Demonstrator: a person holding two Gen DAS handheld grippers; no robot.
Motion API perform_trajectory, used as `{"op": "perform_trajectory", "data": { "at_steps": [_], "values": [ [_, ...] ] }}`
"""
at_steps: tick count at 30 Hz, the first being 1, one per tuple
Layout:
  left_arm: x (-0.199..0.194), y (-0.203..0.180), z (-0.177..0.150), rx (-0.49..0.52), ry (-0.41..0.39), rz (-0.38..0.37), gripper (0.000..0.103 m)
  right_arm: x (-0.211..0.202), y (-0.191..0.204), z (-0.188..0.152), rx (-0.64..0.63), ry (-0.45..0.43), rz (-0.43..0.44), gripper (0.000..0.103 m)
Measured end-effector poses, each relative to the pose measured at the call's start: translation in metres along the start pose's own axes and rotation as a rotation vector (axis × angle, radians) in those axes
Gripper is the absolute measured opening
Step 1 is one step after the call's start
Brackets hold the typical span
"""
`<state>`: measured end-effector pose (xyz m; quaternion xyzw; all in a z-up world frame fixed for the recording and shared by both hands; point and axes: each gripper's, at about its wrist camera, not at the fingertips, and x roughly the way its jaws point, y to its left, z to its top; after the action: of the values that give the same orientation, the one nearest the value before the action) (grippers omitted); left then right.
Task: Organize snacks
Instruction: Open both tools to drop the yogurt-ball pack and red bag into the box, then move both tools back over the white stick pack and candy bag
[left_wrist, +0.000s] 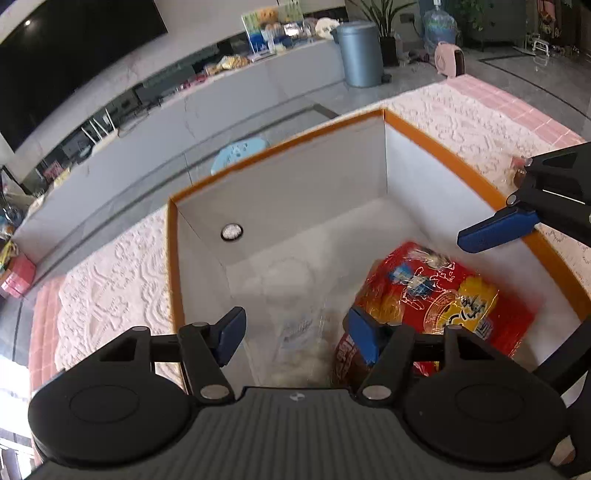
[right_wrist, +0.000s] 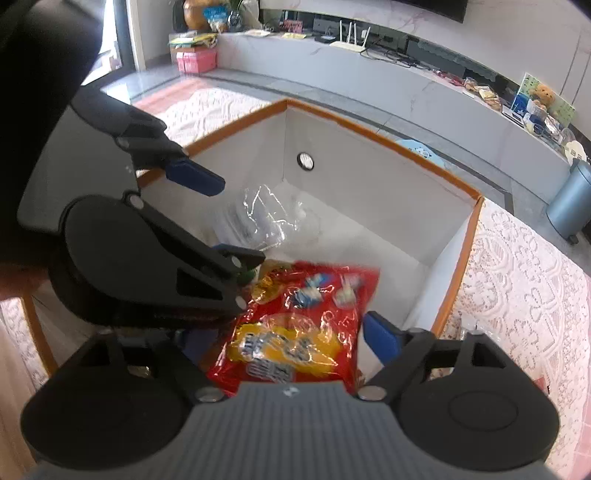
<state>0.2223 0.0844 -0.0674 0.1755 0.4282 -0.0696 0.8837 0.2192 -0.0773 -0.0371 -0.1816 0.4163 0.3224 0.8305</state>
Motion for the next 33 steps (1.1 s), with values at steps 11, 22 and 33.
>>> {"op": "perform_trajectory", "data": {
  "at_steps": [11, 22, 33],
  "values": [
    [-0.023, 0.002, 0.003, -0.037, -0.045, 0.050, 0.075, -0.029, 0.012, 0.000, -0.040, -0.042, -0.063, 0.096],
    [-0.061, -0.007, 0.002, -0.153, -0.117, 0.081, 0.075, -0.080, -0.003, -0.019, 0.105, -0.144, -0.096, 0.099],
    [-0.108, -0.035, 0.003, -0.264, -0.244, 0.044, 0.075, -0.137, -0.049, -0.065, 0.398, -0.288, -0.167, 0.099]
  ]
}}
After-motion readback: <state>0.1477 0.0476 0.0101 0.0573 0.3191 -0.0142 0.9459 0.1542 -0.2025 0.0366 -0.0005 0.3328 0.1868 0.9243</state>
